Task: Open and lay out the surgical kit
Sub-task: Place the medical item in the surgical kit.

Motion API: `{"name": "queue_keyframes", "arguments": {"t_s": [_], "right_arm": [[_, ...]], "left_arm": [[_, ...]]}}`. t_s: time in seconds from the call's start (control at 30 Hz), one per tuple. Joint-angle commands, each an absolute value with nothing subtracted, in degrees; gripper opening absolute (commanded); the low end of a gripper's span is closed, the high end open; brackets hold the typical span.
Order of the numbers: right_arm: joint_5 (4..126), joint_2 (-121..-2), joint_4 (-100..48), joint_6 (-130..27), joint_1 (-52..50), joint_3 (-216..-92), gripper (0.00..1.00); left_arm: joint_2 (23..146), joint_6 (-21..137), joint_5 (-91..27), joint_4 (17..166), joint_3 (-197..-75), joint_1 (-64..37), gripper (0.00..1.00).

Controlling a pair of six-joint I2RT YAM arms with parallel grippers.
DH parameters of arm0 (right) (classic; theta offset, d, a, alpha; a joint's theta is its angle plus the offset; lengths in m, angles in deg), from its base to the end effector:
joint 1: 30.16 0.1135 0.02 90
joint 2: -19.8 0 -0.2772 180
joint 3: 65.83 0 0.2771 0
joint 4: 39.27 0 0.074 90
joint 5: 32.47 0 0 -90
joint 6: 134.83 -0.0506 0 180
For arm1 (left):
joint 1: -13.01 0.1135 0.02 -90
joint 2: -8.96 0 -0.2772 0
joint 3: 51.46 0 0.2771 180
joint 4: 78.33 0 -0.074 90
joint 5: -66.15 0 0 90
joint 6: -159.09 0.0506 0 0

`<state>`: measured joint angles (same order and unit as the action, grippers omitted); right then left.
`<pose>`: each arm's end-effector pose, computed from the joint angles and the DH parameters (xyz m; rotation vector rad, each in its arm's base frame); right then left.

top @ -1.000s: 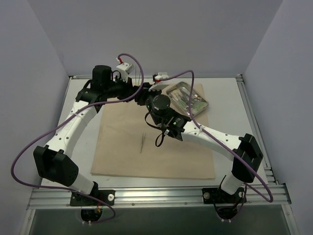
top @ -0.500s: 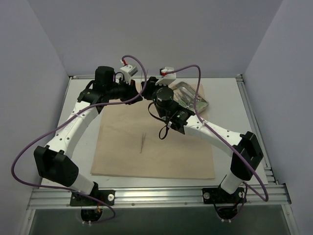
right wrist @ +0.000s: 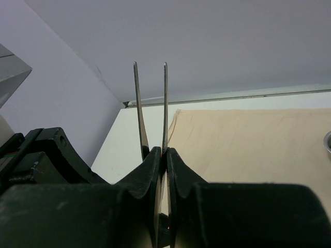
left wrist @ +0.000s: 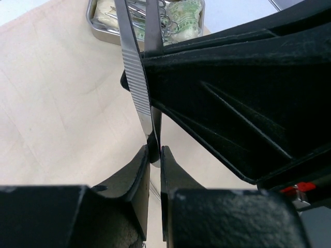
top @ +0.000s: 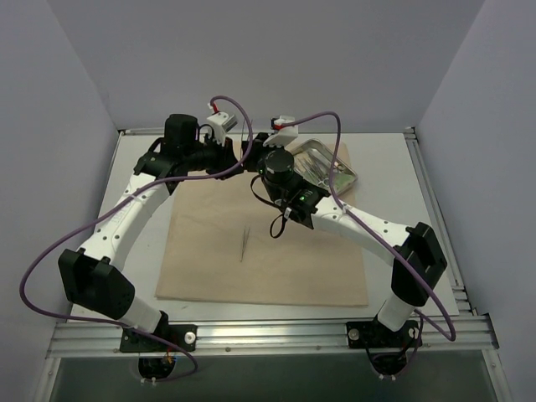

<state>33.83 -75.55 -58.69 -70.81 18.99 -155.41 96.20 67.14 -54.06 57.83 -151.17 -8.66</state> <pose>0.3022 0.3184 0.3900 0.0821 1.3991 0.8248 0.3416 -0.1631 0.3889 0.6776 2.0276 -0.8014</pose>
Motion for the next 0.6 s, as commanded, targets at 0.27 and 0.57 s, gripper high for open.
{"name": "queue_keyframes", "arguments": {"t_s": [0.27,0.57], "right_arm": [[31.43,-72.22,-40.42,-77.61,16.51,-153.84,0.0],[31.16,-70.46,-28.97,-95.7,21.87,-138.19,0.0]], "left_arm": [[93.07,81.13,-53.64,45.57,-153.8,-8.35,0.82],[91.4,82.63,-52.93,45.73,-144.4,1.21,0.86]]}}
